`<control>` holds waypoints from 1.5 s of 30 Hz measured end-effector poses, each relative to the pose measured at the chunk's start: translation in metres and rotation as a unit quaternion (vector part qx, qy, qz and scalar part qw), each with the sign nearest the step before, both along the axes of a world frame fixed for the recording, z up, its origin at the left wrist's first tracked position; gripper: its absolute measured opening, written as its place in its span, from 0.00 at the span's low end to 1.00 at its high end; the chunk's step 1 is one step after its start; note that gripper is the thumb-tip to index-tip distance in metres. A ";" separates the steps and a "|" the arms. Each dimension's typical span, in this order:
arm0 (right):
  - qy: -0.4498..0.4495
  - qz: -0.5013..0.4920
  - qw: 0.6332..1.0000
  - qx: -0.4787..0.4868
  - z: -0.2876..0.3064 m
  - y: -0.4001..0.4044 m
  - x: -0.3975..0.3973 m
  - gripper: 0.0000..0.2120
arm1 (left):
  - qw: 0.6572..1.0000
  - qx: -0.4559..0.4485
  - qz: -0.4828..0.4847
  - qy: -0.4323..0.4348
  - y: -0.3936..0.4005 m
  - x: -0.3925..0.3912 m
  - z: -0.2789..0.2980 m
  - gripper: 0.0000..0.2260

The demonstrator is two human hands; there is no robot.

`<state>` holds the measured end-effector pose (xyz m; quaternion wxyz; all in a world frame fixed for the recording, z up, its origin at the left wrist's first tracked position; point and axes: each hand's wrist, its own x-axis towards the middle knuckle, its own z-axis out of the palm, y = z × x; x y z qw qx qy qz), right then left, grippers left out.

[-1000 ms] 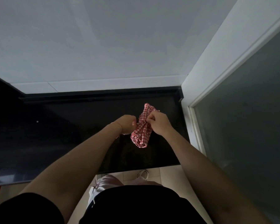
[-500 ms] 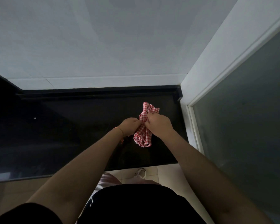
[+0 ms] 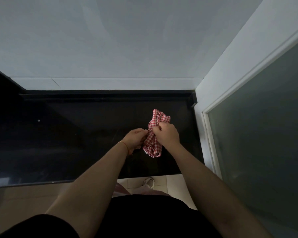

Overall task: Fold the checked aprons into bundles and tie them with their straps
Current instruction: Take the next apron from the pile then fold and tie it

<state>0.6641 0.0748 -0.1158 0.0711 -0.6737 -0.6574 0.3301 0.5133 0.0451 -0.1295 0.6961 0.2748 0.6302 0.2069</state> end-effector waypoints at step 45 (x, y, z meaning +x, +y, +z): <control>0.463 -0.007 0.851 0.248 0.455 0.055 0.061 0.09 | 0.821 0.568 -0.020 -0.050 0.078 0.012 0.461 0.17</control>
